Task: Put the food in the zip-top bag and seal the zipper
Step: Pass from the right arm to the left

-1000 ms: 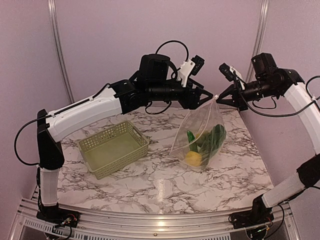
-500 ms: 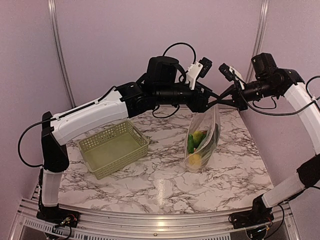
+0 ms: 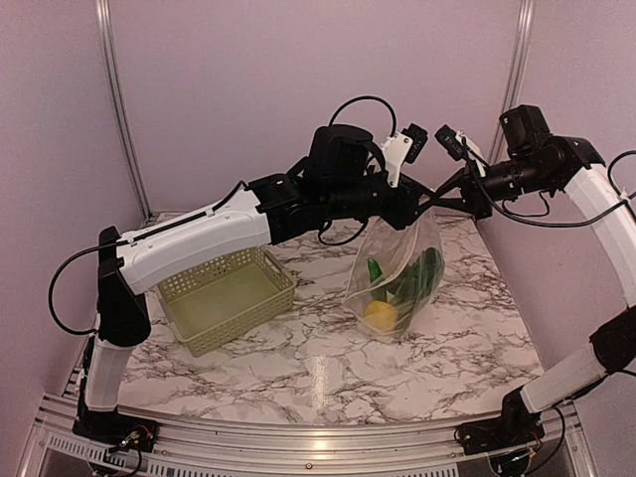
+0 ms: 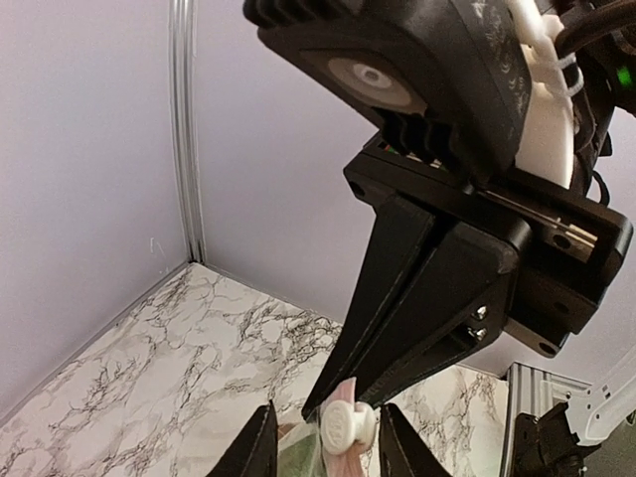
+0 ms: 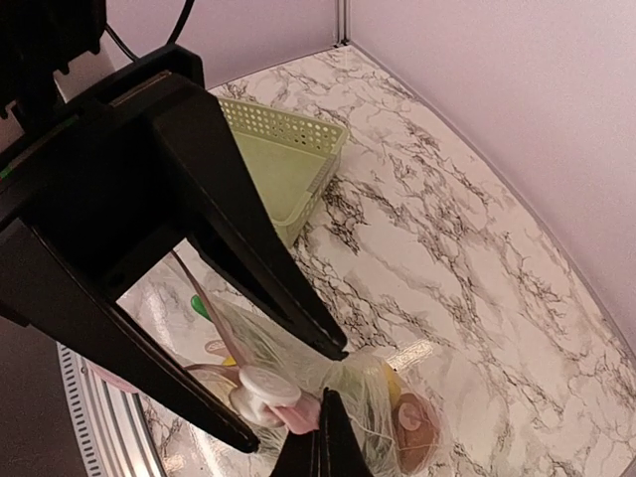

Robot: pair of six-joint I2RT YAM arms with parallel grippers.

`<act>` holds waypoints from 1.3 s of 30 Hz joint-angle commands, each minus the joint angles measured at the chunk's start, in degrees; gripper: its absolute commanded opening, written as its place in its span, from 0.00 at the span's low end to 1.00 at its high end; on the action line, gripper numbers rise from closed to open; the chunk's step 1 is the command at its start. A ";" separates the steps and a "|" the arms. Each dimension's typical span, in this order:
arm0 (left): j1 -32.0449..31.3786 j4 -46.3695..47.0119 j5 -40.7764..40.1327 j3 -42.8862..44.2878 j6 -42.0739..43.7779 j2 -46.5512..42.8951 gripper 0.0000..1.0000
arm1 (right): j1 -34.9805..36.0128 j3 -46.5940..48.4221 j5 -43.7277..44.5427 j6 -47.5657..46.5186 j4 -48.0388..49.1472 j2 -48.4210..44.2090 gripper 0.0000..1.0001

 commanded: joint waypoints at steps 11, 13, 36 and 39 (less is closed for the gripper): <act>-0.23 0.69 0.27 -0.37 3.33 -0.17 0.13 | 0.57 1.29 -1.70 0.58 0.70 -1.27 0.00; -0.27 0.87 -0.09 -1.57 4.12 -1.03 0.11 | 0.58 1.33 -1.52 0.48 0.70 -1.20 0.00; 0.64 1.43 14.07 -7.05 9.67 -4.88 0.00 | 0.61 -6.30 -10.78 -15.71 -2.08 -2.04 0.21; 0.85 1.13 14.58 -7.12 9.28 -4.89 0.00 | 0.56 -6.75 -12.07 -17.39 -2.55 -2.16 0.11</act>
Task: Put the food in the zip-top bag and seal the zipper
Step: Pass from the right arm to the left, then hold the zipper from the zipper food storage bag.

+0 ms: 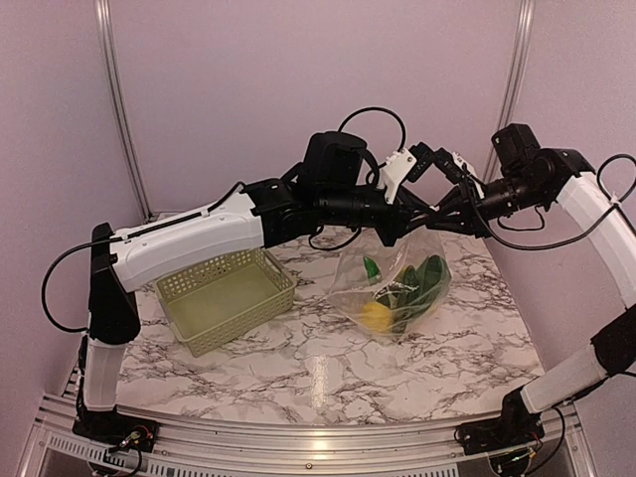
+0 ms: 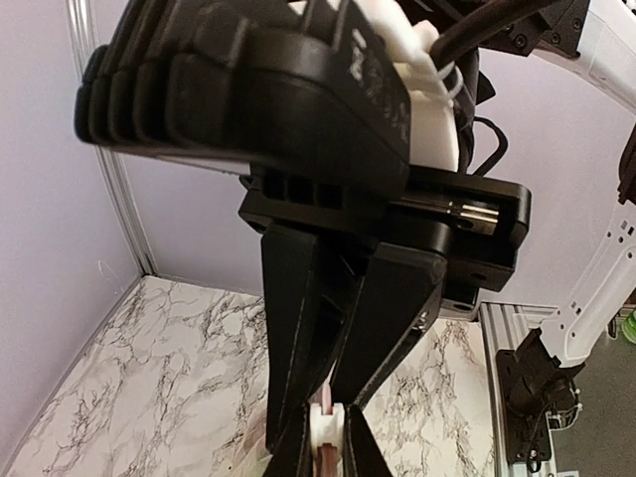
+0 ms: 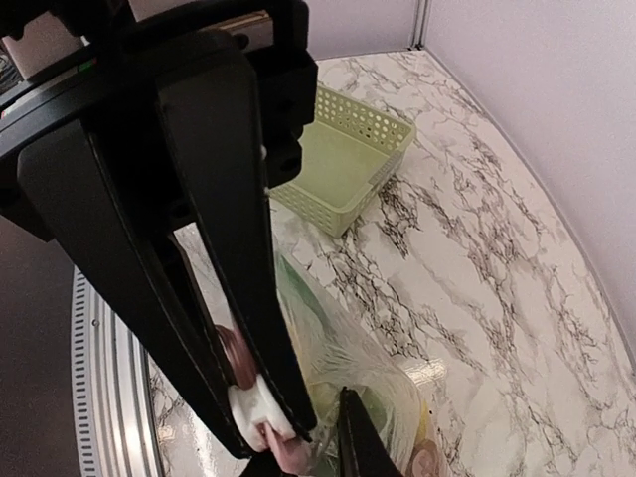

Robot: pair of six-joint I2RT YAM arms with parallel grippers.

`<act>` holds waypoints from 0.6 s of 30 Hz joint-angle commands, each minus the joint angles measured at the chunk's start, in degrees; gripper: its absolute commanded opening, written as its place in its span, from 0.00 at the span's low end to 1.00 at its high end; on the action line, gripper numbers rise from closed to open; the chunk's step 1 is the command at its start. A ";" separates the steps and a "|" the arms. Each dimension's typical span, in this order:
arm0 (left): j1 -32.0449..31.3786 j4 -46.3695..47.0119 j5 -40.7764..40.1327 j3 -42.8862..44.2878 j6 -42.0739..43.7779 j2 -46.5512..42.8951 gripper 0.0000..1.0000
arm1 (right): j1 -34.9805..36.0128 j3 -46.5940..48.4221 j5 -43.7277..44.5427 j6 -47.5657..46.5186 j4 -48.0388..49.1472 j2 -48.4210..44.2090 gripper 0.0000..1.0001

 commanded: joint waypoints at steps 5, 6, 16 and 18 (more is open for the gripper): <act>0.87 -0.49 3.52 -0.56 -0.82 -1.74 0.00 | 1.00 0.13 -7.39 -6.58 -1.64 -2.43 0.11; 1.07 -0.49 4.01 -0.56 -1.16 -1.81 0.00 | 0.98 0.20 -7.51 -6.55 -1.23 -2.93 0.08; 2.68 -0.35 3.45 -1.35 -2.28 -3.32 0.25 | 0.93 2.67 -2.74 -1.93 0.89 -3.20 0.00; 2.80 -0.44 3.83 -1.42 -2.18 -3.32 0.23 | 0.91 2.76 -3.10 -1.32 0.80 -3.15 0.00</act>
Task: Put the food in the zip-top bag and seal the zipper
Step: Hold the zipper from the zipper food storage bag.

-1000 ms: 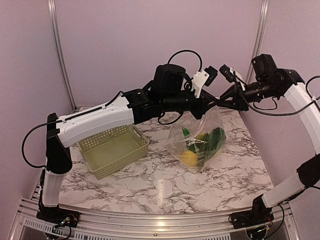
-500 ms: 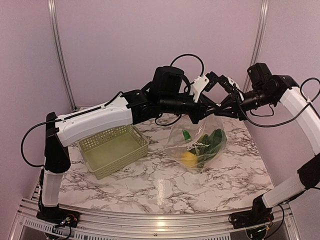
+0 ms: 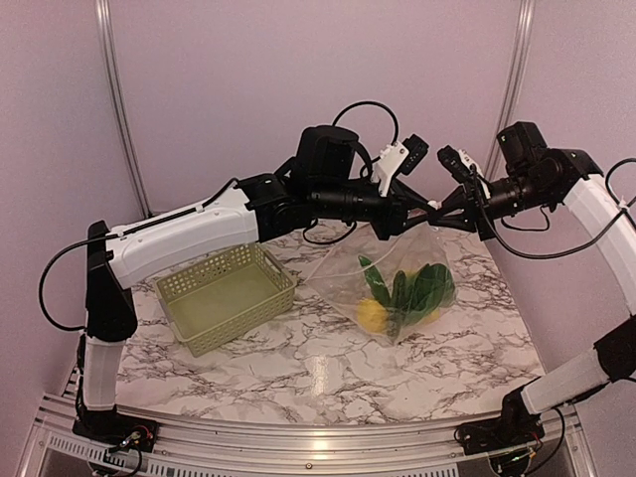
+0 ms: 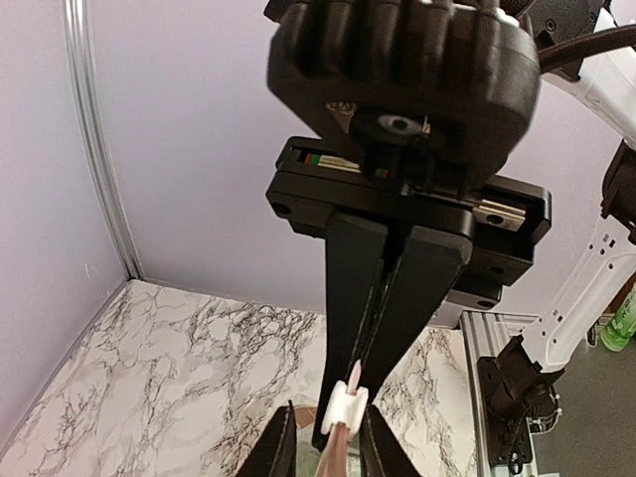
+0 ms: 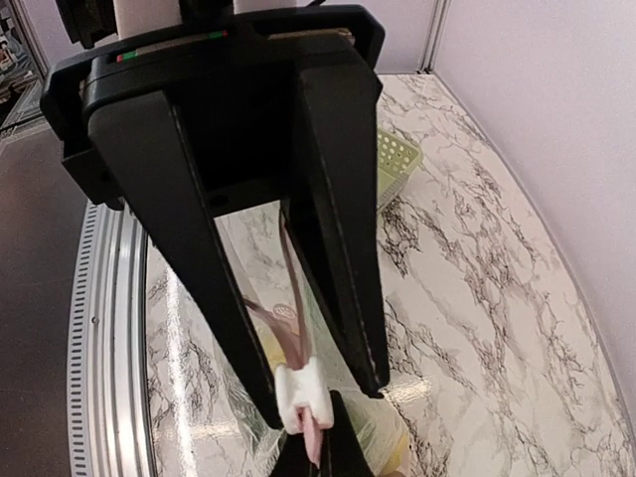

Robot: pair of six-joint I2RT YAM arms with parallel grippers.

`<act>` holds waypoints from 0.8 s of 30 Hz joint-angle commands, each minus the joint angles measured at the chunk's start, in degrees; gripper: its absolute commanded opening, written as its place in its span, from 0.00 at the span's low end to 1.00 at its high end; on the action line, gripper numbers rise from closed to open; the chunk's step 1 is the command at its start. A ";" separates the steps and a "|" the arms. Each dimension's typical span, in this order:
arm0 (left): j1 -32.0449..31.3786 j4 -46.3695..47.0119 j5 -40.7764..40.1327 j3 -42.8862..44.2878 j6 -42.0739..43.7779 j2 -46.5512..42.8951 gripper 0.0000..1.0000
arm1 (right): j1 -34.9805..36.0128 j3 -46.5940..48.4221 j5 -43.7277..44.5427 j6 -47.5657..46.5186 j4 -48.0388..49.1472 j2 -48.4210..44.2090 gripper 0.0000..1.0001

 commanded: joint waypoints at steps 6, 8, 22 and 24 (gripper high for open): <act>1.23 -0.44 1.00 -0.96 -0.05 -2.41 0.18 | 0.59 3.05 -0.83 3.03 0.89 -0.51 0.00; 1.23 -0.15 1.32 -0.88 0.05 -2.30 0.18 | 0.58 3.10 -1.08 3.14 0.93 -0.31 0.00; 1.88 4.71 6.31 -0.08 -4.73 -1.04 0.27 | 0.56 2.75 -0.93 3.72 1.13 0.13 0.00; 1.93 4.86 6.48 -0.08 -4.83 -0.93 0.26 | 0.57 2.75 -1.06 3.82 1.12 0.16 0.00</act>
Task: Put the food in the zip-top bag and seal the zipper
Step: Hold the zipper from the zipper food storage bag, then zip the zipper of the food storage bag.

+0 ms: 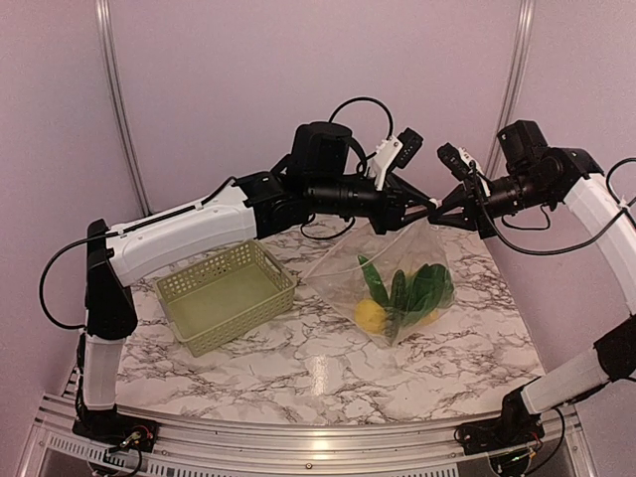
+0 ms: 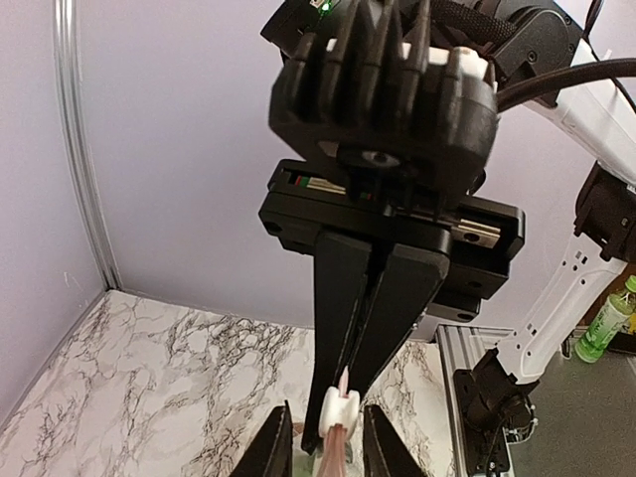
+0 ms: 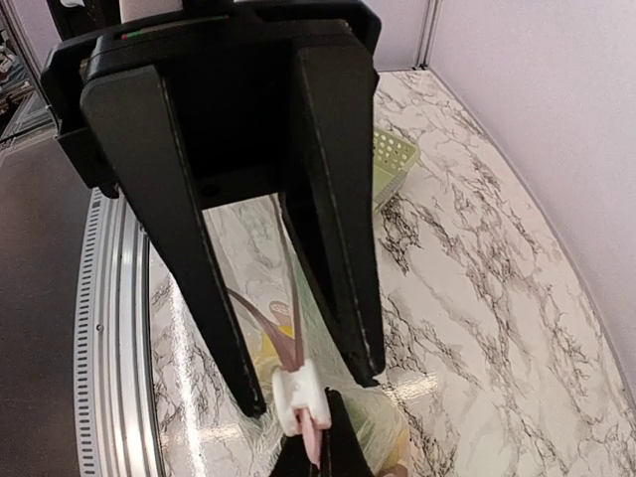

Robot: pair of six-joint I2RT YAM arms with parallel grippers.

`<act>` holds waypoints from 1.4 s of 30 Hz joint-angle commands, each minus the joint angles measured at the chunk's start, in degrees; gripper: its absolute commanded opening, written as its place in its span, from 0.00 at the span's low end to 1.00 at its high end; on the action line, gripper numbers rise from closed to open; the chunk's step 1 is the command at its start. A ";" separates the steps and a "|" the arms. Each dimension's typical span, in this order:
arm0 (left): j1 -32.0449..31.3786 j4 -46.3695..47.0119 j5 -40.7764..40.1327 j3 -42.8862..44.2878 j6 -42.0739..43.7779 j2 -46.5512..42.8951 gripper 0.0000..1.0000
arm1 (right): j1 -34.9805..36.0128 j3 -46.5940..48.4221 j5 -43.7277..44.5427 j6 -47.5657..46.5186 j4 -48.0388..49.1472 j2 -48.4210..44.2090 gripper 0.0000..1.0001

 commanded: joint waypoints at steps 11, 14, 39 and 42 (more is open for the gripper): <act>0.73 1.98 2.30 1.29 -2.01 0.30 0.22 | 0.56 1.69 -1.49 0.83 1.39 0.06 0.00; 0.73 1.22 2.86 2.52 -2.01 1.10 0.19 | 0.56 1.71 -1.29 0.85 1.39 0.15 0.00; 0.82 -0.26 3.94 3.94 -2.45 3.03 0.09 | 0.58 1.16 -0.82 2.05 2.26 -0.01 0.00; 0.97 -0.93 4.04 3.94 -2.21 2.86 0.03 | 0.49 1.30 -0.19 2.69 3.24 -0.17 0.00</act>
